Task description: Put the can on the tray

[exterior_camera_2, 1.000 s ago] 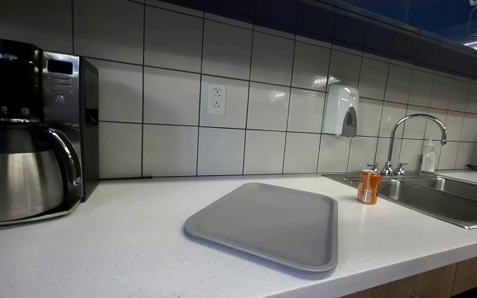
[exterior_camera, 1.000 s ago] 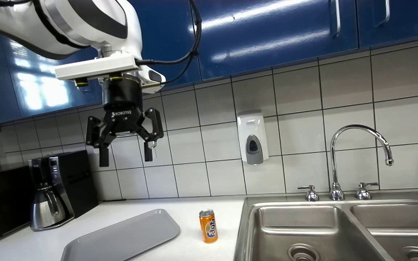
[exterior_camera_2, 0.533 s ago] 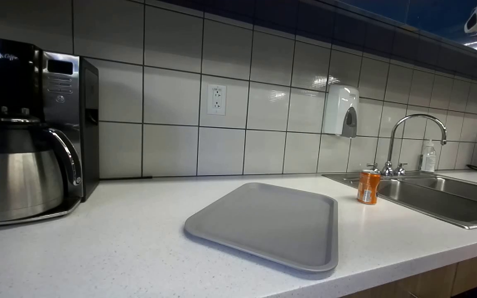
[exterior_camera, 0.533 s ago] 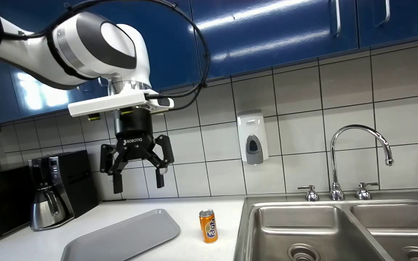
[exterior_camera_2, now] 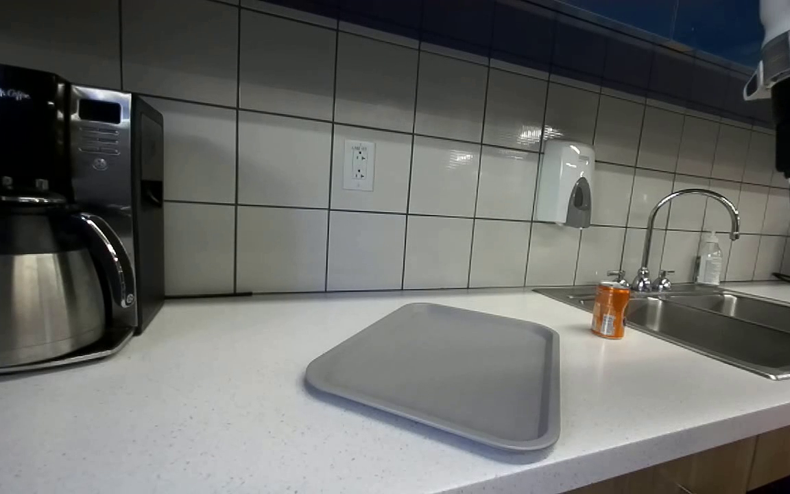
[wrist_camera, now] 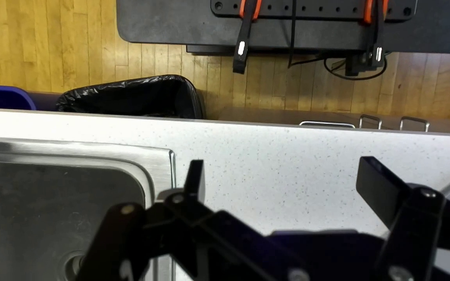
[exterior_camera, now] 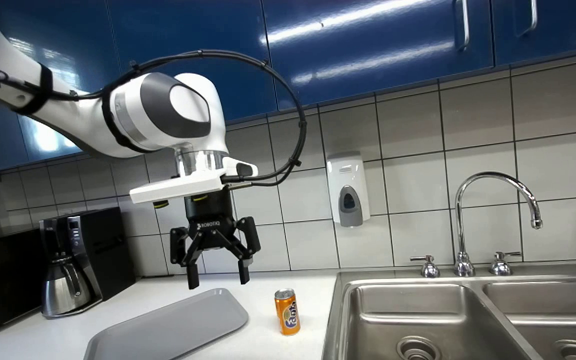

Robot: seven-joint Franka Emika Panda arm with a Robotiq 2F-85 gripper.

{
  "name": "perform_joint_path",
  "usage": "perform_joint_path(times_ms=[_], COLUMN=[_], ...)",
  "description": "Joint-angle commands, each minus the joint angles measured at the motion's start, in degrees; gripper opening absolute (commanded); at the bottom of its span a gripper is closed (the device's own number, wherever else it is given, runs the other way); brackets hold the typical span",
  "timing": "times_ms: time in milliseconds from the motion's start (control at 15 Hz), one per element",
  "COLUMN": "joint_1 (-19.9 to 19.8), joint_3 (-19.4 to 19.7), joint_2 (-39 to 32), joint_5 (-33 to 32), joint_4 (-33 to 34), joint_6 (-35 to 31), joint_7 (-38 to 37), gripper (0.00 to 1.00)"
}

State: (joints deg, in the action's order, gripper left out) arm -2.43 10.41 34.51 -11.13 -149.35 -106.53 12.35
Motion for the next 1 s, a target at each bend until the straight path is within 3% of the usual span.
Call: perform_joint_path(times_ms=[0, 533, 933], joint_1=[-1.39, -1.91, -2.19], joint_3=[-1.15, -1.11, -1.14], joint_2=[-7.58, -22.39, -33.99], joint_5=[-0.1, 1.08, 2.97], joint_4=[2.49, 10.05, 18.18], joint_6=[-5.54, -14.39, -15.84], joint_7=[-2.76, -5.42, -6.9], gripper=[1.0, 1.0, 1.0])
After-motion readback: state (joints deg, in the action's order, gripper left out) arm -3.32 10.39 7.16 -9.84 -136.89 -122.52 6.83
